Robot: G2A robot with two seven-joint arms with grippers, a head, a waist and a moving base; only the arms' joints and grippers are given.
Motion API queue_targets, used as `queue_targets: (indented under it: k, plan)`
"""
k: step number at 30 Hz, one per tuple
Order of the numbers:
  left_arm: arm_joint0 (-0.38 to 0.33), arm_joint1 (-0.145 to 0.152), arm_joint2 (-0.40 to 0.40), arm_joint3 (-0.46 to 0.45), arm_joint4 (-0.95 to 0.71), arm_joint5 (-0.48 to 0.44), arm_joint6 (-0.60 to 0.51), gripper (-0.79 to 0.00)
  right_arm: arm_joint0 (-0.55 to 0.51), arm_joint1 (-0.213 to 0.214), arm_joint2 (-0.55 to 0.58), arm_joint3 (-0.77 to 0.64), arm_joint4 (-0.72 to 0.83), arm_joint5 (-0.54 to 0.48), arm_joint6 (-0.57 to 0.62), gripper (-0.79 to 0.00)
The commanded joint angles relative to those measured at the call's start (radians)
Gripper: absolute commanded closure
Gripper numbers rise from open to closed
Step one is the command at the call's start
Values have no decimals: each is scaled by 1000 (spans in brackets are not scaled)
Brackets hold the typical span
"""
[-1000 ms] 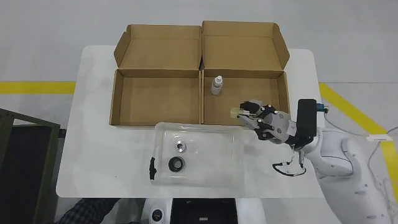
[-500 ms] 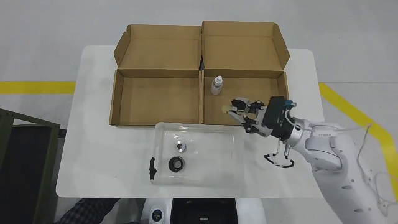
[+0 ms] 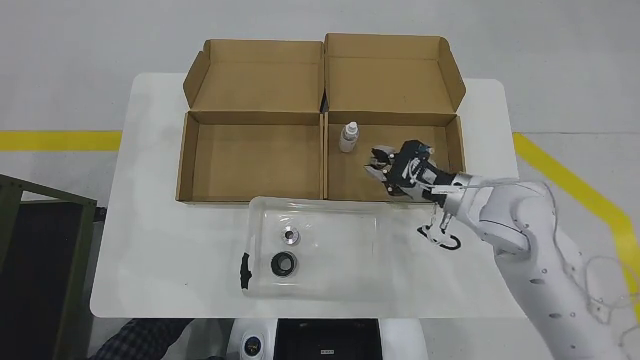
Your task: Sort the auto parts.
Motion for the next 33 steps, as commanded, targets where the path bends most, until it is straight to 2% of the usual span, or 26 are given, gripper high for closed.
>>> queue_targets:
  k: [1,8,16,29,31,33]
  plan:
    - [0,0,0,0,0,0,0,-785,21,-2,-16,11,-13,6,28,0]
    - [0,0,0,0,0,0,0,-785,112,-15,-98,98,-40,31,106,0]
    - [0,0,0,0,0,0,0,-785,199,-35,-183,210,-68,68,138,0]
    - [0,0,0,0,0,0,0,-785,289,-63,-279,340,-120,116,189,0]
    - [0,0,0,0,0,0,0,-785,300,-68,-293,355,-131,125,192,-34]
    - [0,0,0,0,0,0,0,-785,308,-71,-303,368,-132,126,195,-105]
